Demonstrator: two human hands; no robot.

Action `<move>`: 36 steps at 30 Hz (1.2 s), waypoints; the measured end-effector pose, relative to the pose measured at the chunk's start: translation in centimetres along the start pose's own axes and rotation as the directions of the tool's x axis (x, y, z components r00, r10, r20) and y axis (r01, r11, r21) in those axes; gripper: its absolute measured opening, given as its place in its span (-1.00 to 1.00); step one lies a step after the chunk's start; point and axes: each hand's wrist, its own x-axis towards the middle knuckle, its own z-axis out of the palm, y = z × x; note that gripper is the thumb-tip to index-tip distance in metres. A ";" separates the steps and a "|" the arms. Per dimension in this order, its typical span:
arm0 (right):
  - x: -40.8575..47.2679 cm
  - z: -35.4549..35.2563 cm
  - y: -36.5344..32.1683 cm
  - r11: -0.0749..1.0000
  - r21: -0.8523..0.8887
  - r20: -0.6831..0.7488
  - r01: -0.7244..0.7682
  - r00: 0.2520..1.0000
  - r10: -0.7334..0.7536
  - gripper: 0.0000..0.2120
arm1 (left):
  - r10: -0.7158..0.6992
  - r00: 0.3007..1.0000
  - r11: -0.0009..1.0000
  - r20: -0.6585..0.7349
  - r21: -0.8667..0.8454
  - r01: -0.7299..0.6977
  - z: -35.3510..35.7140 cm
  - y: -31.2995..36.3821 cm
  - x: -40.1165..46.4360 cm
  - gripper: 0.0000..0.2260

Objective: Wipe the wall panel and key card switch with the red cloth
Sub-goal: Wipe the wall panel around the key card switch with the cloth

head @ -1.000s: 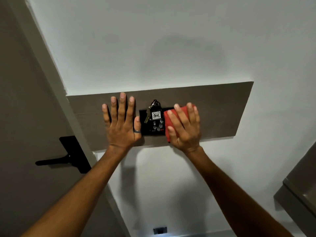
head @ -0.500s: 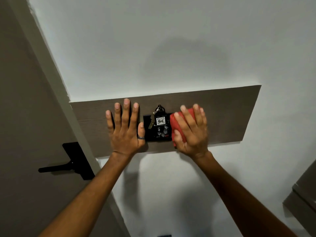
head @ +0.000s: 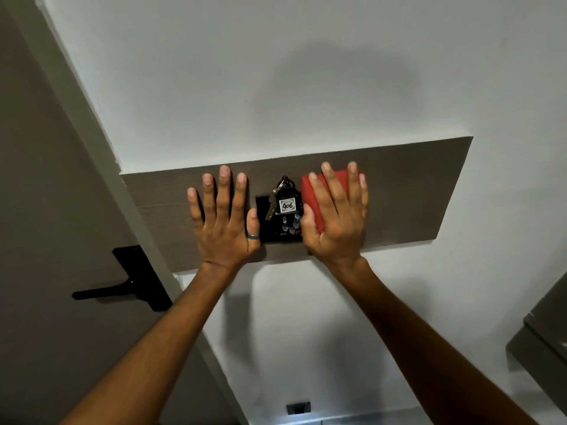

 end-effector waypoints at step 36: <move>-3.1 2.5 -5.1 0.978 -0.154 -0.022 0.142 0.989 -0.147 -0.55 | 0.157 0.987 0.987 0.029 -0.044 -0.156 -1.2 -3.1 0.2 -0.44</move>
